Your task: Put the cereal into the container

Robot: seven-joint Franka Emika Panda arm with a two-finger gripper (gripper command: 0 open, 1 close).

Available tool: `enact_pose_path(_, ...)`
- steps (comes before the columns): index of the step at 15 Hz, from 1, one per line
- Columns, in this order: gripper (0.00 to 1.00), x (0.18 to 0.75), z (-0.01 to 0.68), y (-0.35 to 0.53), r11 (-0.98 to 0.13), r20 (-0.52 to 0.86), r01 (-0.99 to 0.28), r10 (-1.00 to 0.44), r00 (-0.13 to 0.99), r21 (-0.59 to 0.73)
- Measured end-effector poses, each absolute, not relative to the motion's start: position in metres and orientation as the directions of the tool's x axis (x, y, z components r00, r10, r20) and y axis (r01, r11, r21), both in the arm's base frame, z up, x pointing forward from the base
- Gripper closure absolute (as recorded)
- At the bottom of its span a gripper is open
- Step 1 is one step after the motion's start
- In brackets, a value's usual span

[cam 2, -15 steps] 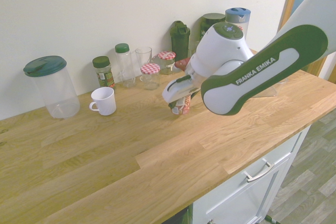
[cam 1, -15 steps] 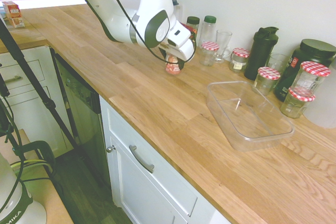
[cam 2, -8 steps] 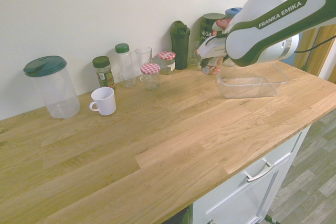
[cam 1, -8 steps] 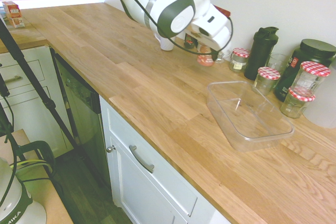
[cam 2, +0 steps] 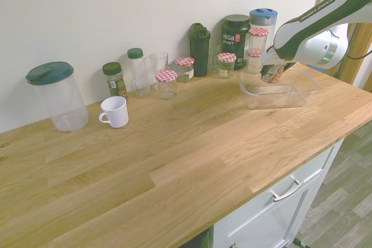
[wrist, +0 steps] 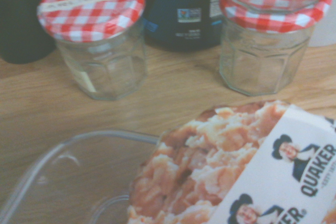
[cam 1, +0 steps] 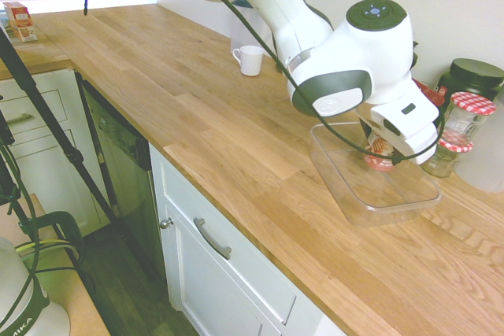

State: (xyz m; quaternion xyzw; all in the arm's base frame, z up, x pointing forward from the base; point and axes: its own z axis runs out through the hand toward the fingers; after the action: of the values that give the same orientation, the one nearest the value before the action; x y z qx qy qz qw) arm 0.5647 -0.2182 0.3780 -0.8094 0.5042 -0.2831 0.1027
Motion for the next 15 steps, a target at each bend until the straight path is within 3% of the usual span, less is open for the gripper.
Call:
enact_pose_path(6,1.0,0.566,0.341,-0.203,-0.49,0.324,-0.774,-0.866,0.38,-0.401)
enact_pose_path(7,0.0,0.566,0.341,-0.203,-0.498,0.327,-0.773,-0.862,0.388,-0.394)
enact_pose_path(15,0.0,0.562,0.333,-0.201,-0.534,0.302,-0.777,-0.841,0.448,-0.335)
